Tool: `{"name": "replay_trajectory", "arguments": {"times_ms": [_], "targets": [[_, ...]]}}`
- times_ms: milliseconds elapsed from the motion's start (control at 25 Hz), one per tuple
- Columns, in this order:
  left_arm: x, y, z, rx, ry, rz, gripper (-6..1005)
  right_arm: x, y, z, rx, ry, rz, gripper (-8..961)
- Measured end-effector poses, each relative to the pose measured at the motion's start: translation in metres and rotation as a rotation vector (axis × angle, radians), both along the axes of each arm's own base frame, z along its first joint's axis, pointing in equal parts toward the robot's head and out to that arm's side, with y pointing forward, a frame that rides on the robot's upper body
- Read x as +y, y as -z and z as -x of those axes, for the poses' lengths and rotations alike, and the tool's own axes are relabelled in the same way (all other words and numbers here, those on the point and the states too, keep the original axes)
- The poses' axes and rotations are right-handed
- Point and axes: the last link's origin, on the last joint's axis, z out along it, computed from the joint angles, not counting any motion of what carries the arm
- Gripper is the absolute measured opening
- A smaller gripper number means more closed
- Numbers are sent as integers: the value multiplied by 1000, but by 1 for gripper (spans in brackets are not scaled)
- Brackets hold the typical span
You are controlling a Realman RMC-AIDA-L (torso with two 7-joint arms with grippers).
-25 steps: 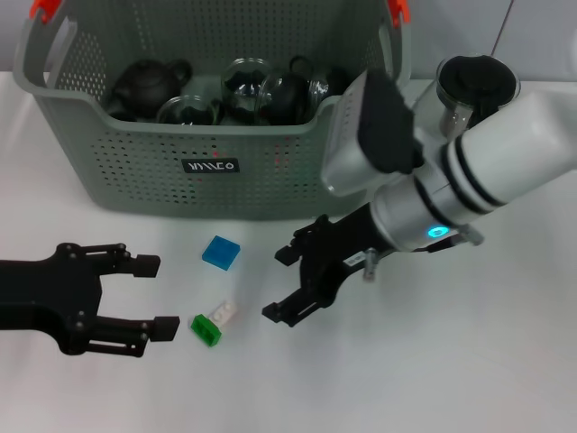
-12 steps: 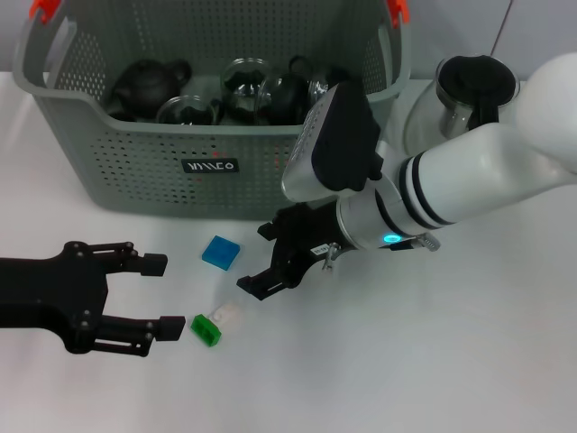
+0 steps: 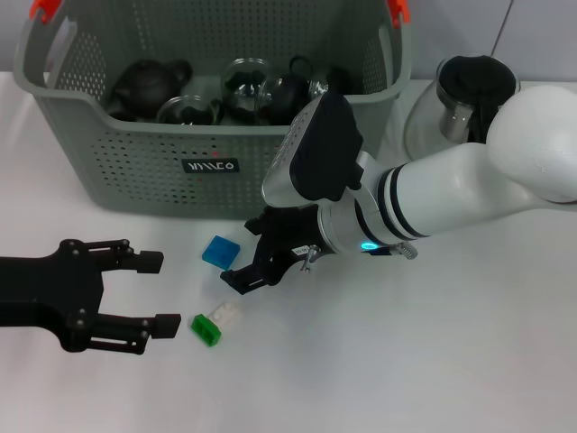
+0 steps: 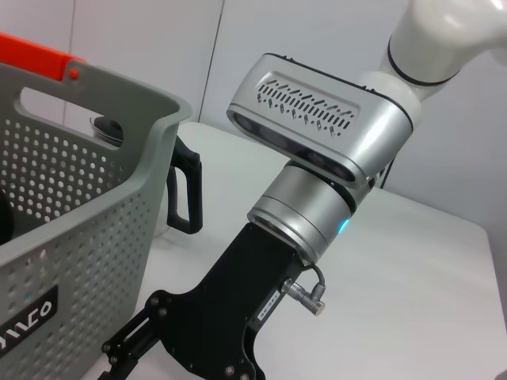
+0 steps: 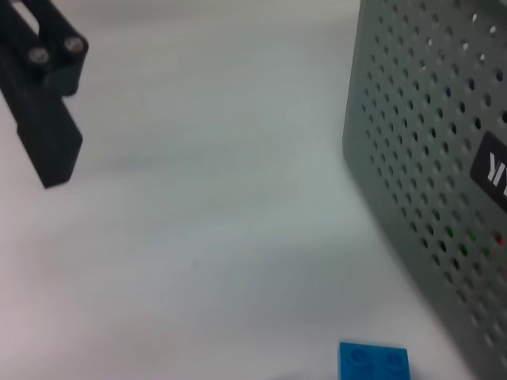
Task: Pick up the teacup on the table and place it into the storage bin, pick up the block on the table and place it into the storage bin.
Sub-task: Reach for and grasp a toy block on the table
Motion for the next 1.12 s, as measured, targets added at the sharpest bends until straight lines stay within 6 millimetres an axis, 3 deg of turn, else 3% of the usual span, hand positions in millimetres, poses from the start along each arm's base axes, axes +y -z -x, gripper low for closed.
{"name": "replay_trajectory", "arguments": {"times_ms": [720,1120], "targets": [[0,2,2,-16,14,-1,876,-4,10,-6,57,91,-39,884],[1,-2,5,1,32,-12,876,-13,7,-6,67,84,25,884]]}}
